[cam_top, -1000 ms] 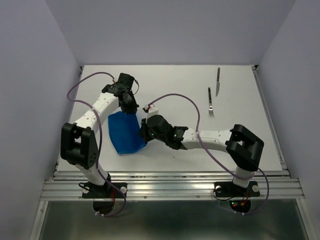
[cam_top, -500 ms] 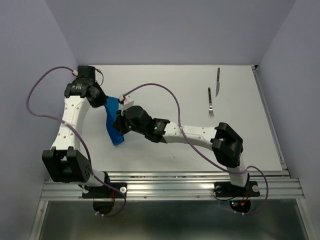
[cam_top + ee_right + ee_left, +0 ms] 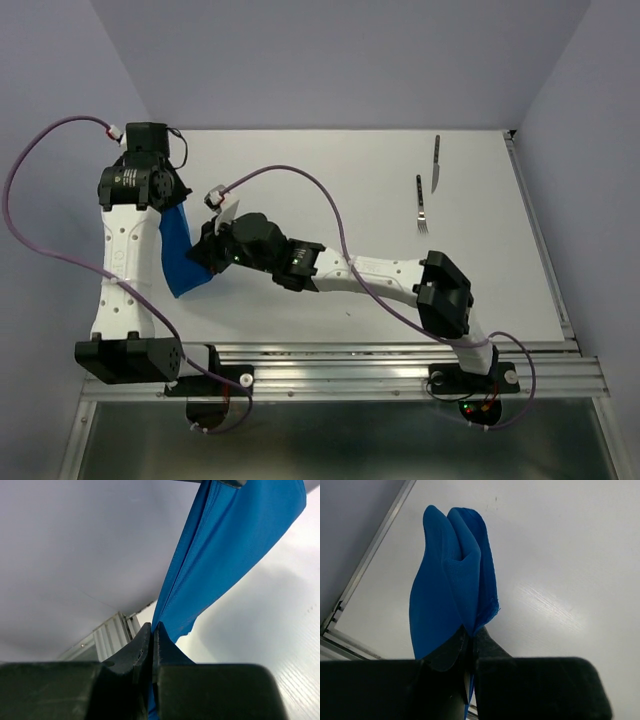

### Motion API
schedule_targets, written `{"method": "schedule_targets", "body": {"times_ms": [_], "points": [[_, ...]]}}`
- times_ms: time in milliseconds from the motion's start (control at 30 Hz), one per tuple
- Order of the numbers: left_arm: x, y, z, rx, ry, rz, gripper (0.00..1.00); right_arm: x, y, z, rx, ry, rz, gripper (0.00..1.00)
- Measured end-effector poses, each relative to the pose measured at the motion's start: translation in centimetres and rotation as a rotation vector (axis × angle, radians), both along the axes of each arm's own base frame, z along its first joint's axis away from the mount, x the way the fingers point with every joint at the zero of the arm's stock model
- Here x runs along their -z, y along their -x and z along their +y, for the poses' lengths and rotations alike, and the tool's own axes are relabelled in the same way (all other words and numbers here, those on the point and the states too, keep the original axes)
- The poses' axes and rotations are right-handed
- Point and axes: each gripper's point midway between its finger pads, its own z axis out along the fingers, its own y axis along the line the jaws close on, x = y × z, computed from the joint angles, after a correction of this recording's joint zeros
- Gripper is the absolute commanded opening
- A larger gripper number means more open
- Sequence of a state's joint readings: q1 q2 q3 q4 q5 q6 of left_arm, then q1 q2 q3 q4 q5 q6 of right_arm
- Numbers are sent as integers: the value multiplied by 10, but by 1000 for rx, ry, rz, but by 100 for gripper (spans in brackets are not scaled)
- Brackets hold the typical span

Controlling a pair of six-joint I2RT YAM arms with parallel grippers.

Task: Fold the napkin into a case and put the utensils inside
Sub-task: Turn over the upper triangle folded napkin at the center of the board.

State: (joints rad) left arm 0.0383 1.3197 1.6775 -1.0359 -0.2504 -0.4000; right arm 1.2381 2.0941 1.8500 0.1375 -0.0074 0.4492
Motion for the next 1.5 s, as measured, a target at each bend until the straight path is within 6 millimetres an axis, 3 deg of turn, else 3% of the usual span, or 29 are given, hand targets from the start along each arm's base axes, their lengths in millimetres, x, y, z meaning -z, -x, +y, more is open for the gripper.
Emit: {"method": "schedule_targets", "body": {"times_ms": [133,333,400,467,600,767,1000,1500], "points": [[43,-10,-27,73,8,91,0,32,-7,-21,23,35,54,1],[144,-35,-101,220,43,280,0,135,-34,-102,138,188,212,1],[180,-38,-131,270,71,330,0,162,-38,-131,179,233,261,1],[199,-36,-153,306,88,361,0,176,-35,-149,200,260,291,1],[207,-37,-187,364,115,347,0,183,-32,-172,229,265,312,1],[216,-38,-209,396,121,346,0,186,-31,-189,259,273,317,1],[246,-33,-229,419,119,404,0,211,-30,-217,310,329,334,1],[263,-36,-275,483,124,406,0,231,-33,-256,406,383,306,1]]}}
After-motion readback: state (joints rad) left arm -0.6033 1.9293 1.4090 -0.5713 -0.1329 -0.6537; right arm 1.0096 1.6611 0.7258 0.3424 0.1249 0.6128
